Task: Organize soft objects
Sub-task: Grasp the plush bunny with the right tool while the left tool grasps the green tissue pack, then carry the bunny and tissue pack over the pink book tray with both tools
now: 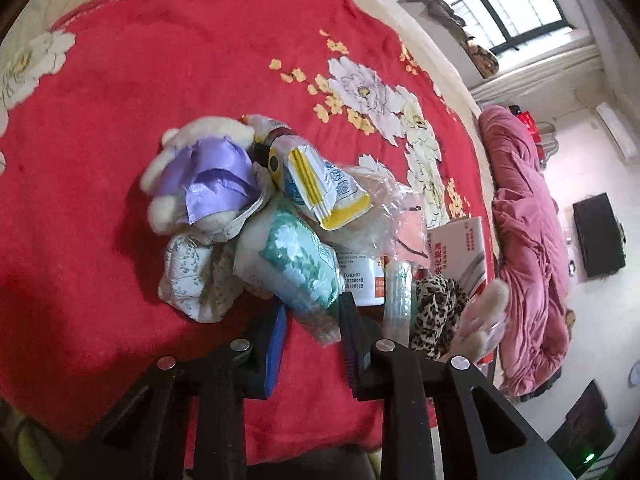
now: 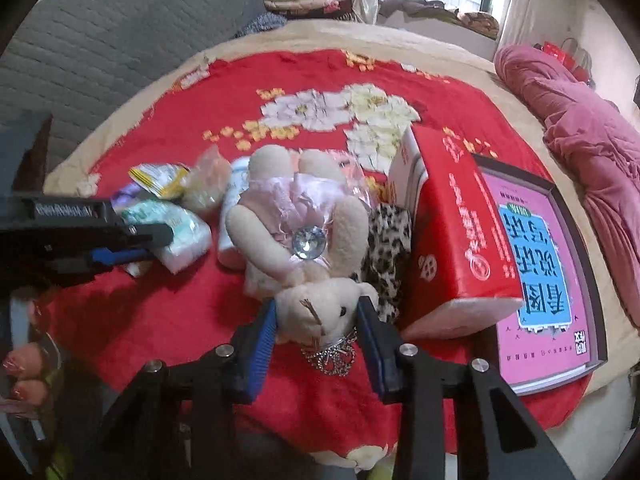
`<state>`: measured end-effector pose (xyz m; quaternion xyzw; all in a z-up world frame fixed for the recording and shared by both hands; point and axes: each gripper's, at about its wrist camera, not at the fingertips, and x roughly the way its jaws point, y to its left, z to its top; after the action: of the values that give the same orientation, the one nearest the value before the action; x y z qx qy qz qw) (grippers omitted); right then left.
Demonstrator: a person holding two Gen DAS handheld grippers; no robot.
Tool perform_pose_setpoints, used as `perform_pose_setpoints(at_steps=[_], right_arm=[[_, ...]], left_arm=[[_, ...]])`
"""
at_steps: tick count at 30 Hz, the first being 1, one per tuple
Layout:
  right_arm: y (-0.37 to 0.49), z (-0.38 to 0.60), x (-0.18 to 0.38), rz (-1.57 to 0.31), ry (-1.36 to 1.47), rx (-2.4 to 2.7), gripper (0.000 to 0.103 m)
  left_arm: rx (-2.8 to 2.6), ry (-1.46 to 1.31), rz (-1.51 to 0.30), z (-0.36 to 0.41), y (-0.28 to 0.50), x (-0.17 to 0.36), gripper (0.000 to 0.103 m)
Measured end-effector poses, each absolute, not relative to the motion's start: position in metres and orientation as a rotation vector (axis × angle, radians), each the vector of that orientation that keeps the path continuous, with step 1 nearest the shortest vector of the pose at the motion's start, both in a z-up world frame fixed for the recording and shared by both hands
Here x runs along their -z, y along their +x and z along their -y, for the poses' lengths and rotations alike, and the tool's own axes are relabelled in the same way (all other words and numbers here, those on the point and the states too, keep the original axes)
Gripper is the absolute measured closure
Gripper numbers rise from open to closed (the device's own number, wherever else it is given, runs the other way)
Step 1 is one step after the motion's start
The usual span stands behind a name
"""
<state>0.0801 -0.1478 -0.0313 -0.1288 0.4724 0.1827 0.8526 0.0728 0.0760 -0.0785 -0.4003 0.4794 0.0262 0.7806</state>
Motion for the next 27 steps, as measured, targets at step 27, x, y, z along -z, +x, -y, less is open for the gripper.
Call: perform_pose_setpoints(at_steps=[27], right_arm=[[0.086,0.15,0.026,-0.994,-0.241,-0.385,0.063]], left_arm=[[-0.077,-0.89,-1.079,-0.073,0.087,0.11,0.079]])
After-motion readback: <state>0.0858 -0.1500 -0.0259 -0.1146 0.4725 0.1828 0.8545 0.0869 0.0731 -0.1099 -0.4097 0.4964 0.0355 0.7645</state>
